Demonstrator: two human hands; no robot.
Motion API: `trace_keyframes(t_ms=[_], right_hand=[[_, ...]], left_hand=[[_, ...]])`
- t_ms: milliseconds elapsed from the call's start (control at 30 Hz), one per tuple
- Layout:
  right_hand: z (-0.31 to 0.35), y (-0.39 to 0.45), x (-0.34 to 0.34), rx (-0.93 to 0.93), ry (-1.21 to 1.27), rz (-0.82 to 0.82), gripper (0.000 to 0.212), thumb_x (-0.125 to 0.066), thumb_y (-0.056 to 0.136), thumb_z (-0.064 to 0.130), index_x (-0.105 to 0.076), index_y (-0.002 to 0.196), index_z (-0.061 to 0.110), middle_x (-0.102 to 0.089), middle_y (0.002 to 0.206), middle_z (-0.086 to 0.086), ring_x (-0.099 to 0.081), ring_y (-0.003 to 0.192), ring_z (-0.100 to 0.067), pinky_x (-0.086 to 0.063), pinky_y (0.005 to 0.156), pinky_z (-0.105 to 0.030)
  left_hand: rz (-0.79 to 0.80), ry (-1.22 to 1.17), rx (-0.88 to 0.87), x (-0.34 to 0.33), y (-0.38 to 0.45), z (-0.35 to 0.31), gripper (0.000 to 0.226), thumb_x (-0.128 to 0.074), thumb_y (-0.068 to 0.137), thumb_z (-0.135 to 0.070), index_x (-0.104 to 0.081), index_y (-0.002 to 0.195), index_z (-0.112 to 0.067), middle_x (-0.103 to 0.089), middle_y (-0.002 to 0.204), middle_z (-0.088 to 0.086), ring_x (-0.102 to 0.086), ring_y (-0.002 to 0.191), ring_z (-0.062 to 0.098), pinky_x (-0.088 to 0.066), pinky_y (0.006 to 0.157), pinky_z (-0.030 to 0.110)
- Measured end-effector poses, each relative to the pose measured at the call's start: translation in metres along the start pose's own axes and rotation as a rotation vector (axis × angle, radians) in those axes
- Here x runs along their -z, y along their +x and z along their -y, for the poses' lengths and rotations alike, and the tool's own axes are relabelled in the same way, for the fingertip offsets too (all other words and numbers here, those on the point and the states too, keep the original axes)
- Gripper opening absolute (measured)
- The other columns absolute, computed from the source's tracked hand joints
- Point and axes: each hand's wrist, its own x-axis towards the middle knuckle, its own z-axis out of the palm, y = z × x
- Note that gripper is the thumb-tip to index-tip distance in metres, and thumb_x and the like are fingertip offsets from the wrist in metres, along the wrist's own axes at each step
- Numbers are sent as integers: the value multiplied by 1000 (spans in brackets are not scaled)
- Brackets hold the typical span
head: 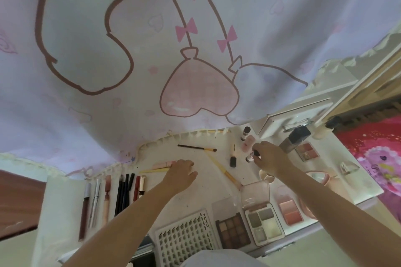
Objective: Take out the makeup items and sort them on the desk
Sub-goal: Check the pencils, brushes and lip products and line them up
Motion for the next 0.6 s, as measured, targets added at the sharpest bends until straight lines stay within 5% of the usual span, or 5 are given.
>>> trace_keyframes(t_ms=[167, 400, 500, 600], right_hand=[[2, 12, -13, -21, -95, 61, 30, -35, 96, 20, -48, 121, 9, -55, 115, -9, -56, 104, -23, -35, 70, -23], [12, 10, -11, -22, -209, 20, 49, -38, 95, 35, -26, 138, 15, -51, 122, -7, -54, 106, -22, -47, 80, -28], [27, 5, -8, 17, -232, -40, 41, -37, 96, 29, -36, 132, 10, -40, 136, -9, -46, 116, -26, -45, 85, -30], [48, 6, -8, 93, -172, -27, 33, -34, 96, 25, -50, 117, 6, -48, 124, -11, -41, 122, -29, -42, 87, -33]], left_hand=[[-18, 79, 31, -4, 3, 17, 43, -41, 96, -29, -39, 135, -10, -39, 140, 9, -38, 129, 22, -31, 104, 29], [-178, 140, 122, 2, 11, 46, 32, -43, 94, -19, -50, 124, -13, -49, 122, 7, -49, 113, 22, -43, 92, 30], [-234, 176, 150, 4, 18, 54, 29, -40, 94, -14, -52, 120, -11, -50, 120, 8, -48, 113, 22, -44, 91, 30], [-260, 192, 172, 7, 23, 57, 31, -39, 93, -9, -50, 122, -10, -47, 124, 7, -43, 119, 22, -43, 93, 29]])
